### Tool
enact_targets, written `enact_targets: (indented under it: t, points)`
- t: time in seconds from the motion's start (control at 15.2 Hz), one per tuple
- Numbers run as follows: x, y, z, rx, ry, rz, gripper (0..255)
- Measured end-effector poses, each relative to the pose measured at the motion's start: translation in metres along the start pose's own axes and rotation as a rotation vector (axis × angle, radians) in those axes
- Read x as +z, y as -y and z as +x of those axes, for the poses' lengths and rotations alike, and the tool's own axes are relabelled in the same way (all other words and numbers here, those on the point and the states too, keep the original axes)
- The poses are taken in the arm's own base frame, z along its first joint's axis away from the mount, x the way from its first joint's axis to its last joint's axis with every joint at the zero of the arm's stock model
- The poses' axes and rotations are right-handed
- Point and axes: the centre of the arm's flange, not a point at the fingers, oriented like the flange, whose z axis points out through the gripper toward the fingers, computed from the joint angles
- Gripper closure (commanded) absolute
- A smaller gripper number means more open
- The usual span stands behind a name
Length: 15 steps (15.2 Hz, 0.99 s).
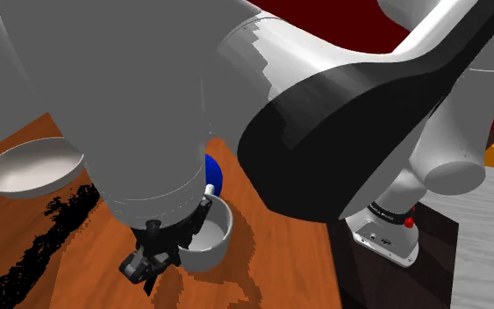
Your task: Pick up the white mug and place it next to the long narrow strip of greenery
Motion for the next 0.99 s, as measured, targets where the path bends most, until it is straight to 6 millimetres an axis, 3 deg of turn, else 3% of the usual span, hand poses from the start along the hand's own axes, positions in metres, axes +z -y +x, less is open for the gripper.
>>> enact_targets:
  t: [0.99]
  points:
    - [0.078, 0.004, -0.004, 0.000, 0.000, 0.000, 255]
